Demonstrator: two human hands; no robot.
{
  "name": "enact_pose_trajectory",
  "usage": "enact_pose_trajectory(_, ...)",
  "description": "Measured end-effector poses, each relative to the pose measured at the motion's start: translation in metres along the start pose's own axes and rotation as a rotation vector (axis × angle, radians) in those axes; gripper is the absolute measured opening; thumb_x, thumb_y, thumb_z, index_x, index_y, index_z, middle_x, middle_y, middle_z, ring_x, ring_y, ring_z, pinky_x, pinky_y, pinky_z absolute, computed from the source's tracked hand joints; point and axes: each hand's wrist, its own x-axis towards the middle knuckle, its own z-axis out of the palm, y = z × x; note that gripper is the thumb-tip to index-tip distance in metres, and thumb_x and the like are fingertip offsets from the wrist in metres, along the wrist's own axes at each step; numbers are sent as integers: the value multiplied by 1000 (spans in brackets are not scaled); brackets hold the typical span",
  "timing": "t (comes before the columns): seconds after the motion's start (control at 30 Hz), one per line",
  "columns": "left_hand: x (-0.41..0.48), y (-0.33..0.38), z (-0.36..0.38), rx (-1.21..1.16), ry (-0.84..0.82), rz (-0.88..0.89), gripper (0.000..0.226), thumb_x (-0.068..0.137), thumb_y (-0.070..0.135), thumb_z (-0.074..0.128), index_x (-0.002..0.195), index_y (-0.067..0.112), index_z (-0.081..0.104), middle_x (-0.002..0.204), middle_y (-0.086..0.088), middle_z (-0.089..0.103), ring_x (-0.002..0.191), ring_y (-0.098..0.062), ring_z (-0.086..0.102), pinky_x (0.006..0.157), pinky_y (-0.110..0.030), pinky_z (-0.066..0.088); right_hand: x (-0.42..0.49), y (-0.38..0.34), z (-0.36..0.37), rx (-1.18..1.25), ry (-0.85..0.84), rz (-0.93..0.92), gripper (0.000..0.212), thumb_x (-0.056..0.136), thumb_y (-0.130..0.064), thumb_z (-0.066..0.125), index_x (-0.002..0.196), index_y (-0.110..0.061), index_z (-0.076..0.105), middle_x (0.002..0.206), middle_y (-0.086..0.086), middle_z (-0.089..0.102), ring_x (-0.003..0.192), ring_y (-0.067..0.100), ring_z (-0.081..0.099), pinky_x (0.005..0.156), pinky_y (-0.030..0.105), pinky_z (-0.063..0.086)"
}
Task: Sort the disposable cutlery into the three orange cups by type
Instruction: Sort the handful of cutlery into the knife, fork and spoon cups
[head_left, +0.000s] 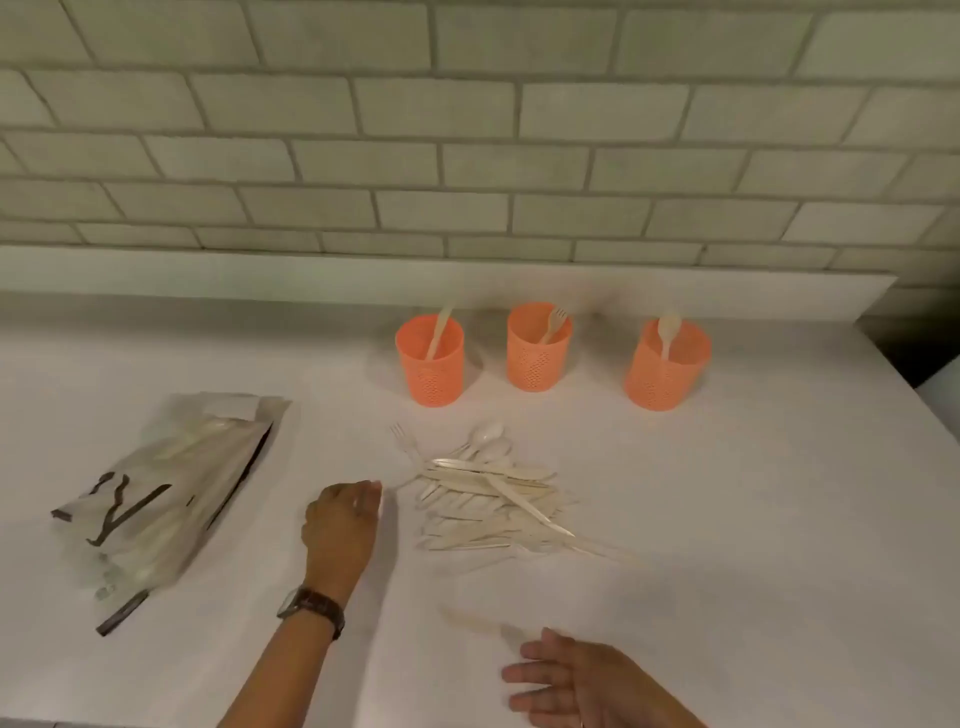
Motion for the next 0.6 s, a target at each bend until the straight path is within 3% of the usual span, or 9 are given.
enact_pose_trajectory(0.13,34,25,3,127,-78,5,40,93,42,44,114,16,65,122,-18,57,112,-38,49,94,-44,40,5,-14,0,66,48,-38,31,93,-28,53,104,0,59,100,18,70,75,32,68,71,38,54)
enact_pose_trajectory(0.27,55,50,19,154,-279,78,48,91,50,43,121,16,57,125,-13,54,117,-32,47,98,-43,39,14,-29,15,-7,324,-185,27,92,-23,57,95,2,65,89,15,66,57,22,56,58,32,50)
enact_pose_trajectory(0.43,52,69,40,171,-393,195,55,85,52,52,124,13,52,123,-9,50,115,-29,46,96,-38,39,25,-53,36,-186,516,-267,31,96,-36,46,88,-11,63,82,0,59,67,14,51,61,21,39)
enact_pose_trajectory(0.53,45,71,46,227,-423,315,45,87,44,53,122,17,50,122,-7,49,112,-27,46,92,-36,40,43,-72,47,-221,651,-351,43,94,-44,45,93,-7,67,96,9,67,86,23,61,76,30,47)
enact_pose_trajectory(0.6,39,70,52,236,-453,385,43,90,39,50,128,19,47,125,-6,47,115,-26,45,94,-35,38,59,-81,51,-330,778,-374,49,87,-56,45,87,-12,66,96,9,66,88,26,62,82,37,51)
